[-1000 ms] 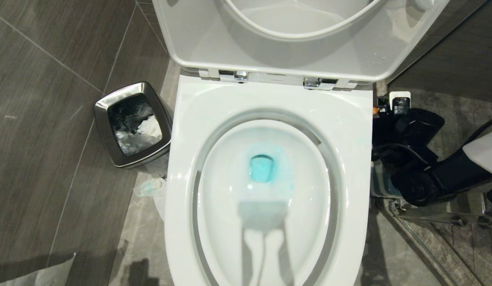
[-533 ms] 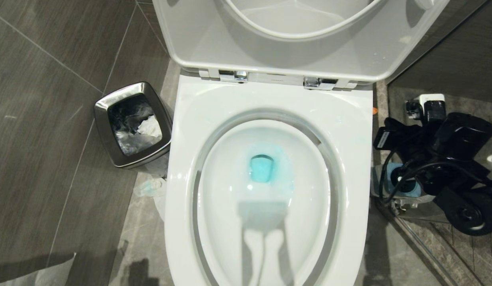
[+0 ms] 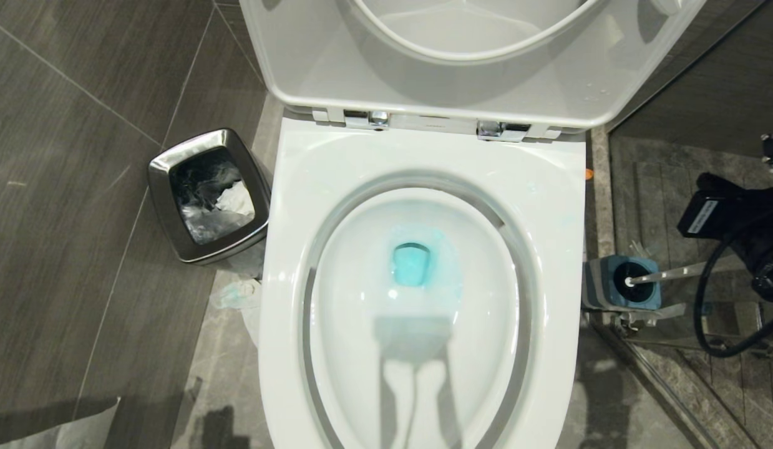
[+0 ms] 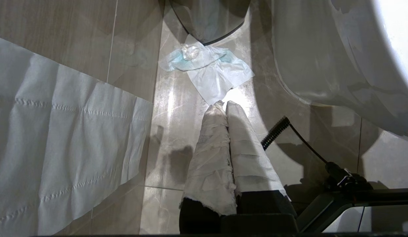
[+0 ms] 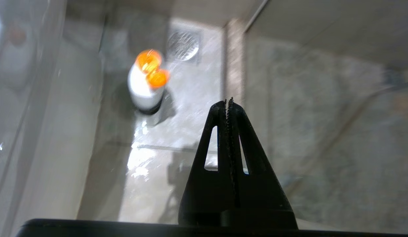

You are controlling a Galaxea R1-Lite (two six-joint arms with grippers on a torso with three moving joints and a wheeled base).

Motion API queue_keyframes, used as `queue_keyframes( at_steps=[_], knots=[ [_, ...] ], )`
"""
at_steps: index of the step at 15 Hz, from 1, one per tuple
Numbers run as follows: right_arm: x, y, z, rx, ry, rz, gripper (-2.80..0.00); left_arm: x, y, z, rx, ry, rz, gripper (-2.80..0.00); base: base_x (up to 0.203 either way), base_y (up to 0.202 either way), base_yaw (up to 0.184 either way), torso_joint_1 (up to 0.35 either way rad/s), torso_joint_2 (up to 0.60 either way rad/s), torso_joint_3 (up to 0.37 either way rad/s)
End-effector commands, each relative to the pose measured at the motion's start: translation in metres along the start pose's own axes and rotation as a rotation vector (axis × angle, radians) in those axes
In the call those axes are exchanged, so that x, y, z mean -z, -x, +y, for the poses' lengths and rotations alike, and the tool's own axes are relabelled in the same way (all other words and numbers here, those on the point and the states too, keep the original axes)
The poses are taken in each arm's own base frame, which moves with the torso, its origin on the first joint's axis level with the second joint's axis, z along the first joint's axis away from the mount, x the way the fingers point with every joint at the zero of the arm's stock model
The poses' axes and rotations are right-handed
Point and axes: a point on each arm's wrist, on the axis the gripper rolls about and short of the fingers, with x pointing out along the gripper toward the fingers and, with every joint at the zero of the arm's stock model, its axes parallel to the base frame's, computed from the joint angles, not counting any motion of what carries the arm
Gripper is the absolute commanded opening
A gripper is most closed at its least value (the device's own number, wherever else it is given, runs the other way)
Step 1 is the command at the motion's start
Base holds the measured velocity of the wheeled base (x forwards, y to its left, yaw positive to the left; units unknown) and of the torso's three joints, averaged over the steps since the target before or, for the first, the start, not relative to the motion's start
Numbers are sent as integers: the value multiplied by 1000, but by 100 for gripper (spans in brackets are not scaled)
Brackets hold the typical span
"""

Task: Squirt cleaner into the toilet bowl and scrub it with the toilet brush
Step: Scrub the toilet bowl

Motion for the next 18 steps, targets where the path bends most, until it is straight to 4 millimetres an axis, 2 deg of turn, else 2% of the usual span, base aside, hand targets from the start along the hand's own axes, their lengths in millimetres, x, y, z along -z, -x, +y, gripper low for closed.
queue_keyframes(
  at_steps=[1, 4, 7, 9, 12, 16, 18],
  knots=[
    [-32, 35, -20, 31, -34, -113, -280, 0, 0, 0, 0, 1, 1, -280, 0, 0, 0, 0, 0, 0],
    [-38, 81, -39, 49, -30, -122, -280, 0, 0, 0, -1, 0, 1, -280, 0, 0, 0, 0, 0, 0],
    [-28, 127, -59, 87, 2, -92, -280, 0, 0, 0, 0, 1, 1, -280, 0, 0, 0, 0, 0, 0],
    [-19, 149, -66, 93, 18, -41, -280, 0, 0, 0, 0, 1, 1, -280, 0, 0, 0, 0, 0, 0],
    [1, 167, -69, 106, 31, -29, -280, 0, 0, 0, 0, 1, 2, -280, 0, 0, 0, 0, 0, 0],
    [39, 211, -76, 98, 40, -82, -280, 1, 0, 0, 0, 1, 2, -280, 0, 0, 0, 0, 0, 0],
    [49, 231, -79, 59, 30, -127, -280, 0, 0, 0, 0, 1, 1, -280, 0, 0, 0, 0, 0, 0]
  ],
)
